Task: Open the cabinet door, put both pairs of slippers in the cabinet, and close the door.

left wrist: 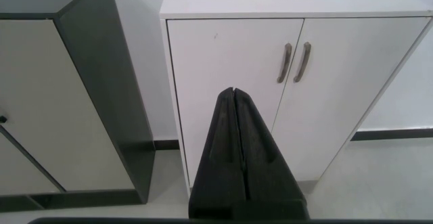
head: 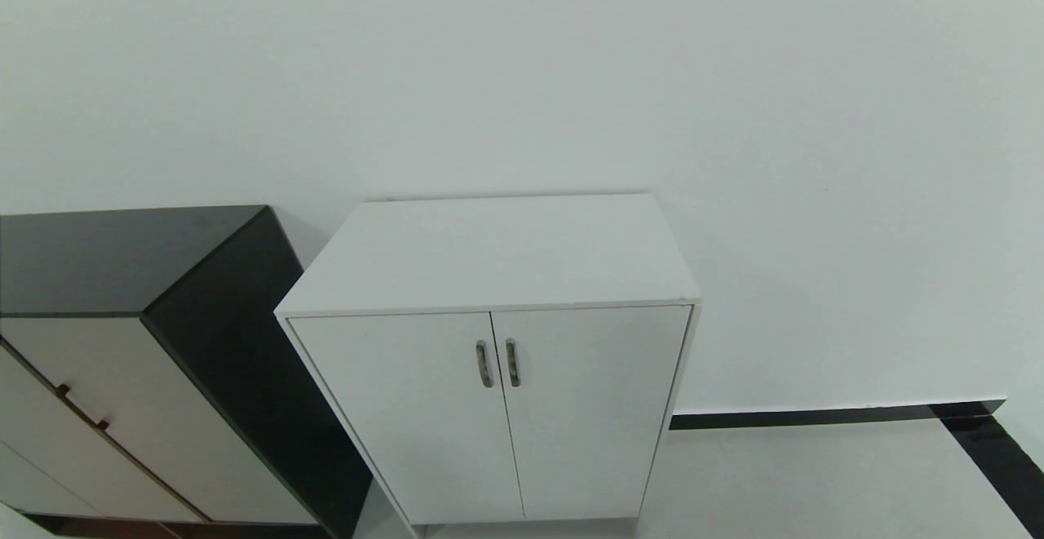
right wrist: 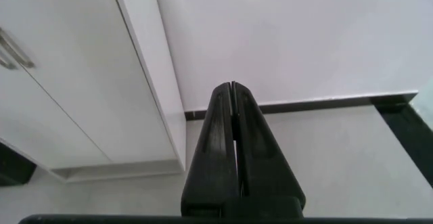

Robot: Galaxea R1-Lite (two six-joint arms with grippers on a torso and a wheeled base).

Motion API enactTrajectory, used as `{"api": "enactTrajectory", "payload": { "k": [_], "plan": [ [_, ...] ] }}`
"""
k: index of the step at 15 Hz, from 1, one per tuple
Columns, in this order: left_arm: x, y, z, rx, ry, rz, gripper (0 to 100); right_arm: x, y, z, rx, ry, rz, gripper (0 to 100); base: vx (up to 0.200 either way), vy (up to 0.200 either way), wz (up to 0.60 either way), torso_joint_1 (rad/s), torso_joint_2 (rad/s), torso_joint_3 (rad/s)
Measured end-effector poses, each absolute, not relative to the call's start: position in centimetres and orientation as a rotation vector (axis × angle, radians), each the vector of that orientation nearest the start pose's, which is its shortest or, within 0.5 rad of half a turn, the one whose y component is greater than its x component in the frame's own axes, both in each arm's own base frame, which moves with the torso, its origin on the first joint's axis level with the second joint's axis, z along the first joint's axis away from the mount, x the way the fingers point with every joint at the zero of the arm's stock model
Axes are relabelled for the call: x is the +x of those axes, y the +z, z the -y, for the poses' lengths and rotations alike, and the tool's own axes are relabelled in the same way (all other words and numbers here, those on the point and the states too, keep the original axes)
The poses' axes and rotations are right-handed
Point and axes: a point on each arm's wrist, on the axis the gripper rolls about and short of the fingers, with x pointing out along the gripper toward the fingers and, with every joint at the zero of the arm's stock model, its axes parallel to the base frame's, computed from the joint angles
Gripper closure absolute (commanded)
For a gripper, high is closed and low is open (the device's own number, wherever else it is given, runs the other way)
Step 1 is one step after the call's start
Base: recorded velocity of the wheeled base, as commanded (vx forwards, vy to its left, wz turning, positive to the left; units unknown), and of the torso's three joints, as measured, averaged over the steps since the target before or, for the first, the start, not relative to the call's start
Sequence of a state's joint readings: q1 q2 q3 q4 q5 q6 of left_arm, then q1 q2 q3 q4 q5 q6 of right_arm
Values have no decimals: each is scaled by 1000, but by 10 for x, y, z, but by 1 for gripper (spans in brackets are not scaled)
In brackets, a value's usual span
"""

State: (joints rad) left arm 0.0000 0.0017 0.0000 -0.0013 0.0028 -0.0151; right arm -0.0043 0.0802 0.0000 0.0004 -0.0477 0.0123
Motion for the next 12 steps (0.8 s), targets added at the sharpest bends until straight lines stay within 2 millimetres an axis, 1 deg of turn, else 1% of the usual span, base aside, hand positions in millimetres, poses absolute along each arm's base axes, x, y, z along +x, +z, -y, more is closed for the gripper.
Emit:
{"api": "enactTrajectory", "payload": {
  "k": [4,12],
  "plan": [
    [-23,76,0,-15,2,0,100,-22,76,1,15,-52,-14,100,0,0,0,0,0,0],
    [-23,76,0,-9,7,1,100,-23,76,1,28,-51,5,100,0,0,0,0,0,0]
  ]
}}
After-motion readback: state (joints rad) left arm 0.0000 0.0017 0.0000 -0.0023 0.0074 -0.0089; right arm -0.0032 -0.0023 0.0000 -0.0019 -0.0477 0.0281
